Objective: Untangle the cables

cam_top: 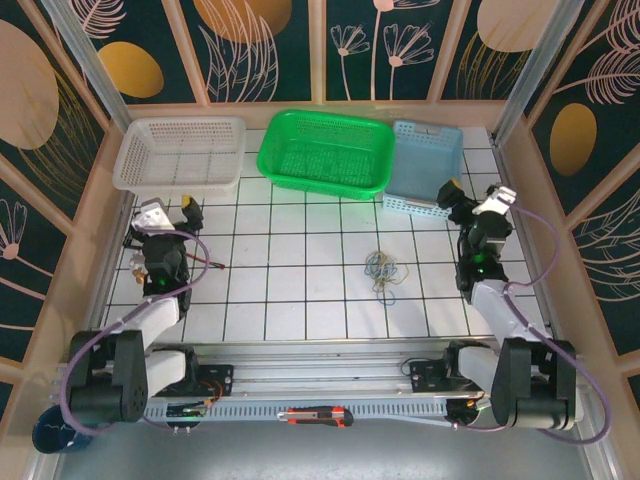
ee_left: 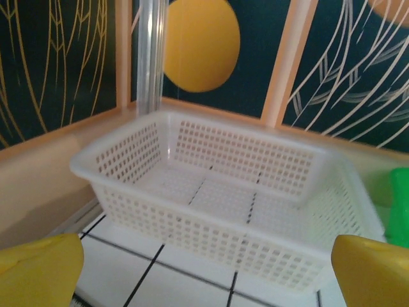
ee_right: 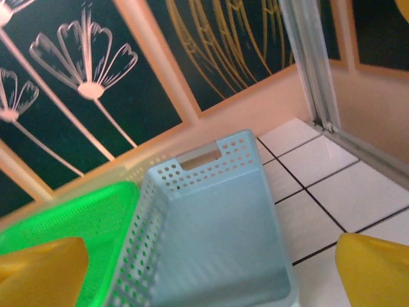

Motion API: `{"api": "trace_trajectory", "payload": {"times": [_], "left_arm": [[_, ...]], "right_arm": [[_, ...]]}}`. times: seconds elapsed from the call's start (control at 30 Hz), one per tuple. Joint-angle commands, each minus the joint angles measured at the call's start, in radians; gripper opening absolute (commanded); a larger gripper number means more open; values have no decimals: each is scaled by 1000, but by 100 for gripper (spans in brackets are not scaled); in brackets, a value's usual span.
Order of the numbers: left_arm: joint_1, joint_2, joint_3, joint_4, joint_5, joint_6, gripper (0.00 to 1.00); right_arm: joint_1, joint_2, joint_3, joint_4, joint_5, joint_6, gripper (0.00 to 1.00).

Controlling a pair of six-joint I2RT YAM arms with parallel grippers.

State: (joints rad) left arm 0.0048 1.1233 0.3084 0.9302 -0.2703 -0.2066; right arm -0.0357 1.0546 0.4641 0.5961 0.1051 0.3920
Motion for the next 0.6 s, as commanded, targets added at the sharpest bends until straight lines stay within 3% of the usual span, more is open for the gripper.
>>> {"api": "trace_trajectory", "payload": {"times": [0.0, 0.27, 0.37, 0.57], "left_arm": [[1, -75, 97, -175, 90, -110, 99], [-20, -161, 235, -361, 359, -358, 99], [-95, -178, 252, -412, 383, -378, 99], [-284, -212, 190, -469, 356, -430, 99]], "right_arm": [[-12, -34, 85, -219, -9, 202, 99], [26, -77, 207, -424, -347, 133, 83], [77, -88, 201, -513, -377, 146, 83], [216, -89, 109, -583, -291, 178, 83]]}}
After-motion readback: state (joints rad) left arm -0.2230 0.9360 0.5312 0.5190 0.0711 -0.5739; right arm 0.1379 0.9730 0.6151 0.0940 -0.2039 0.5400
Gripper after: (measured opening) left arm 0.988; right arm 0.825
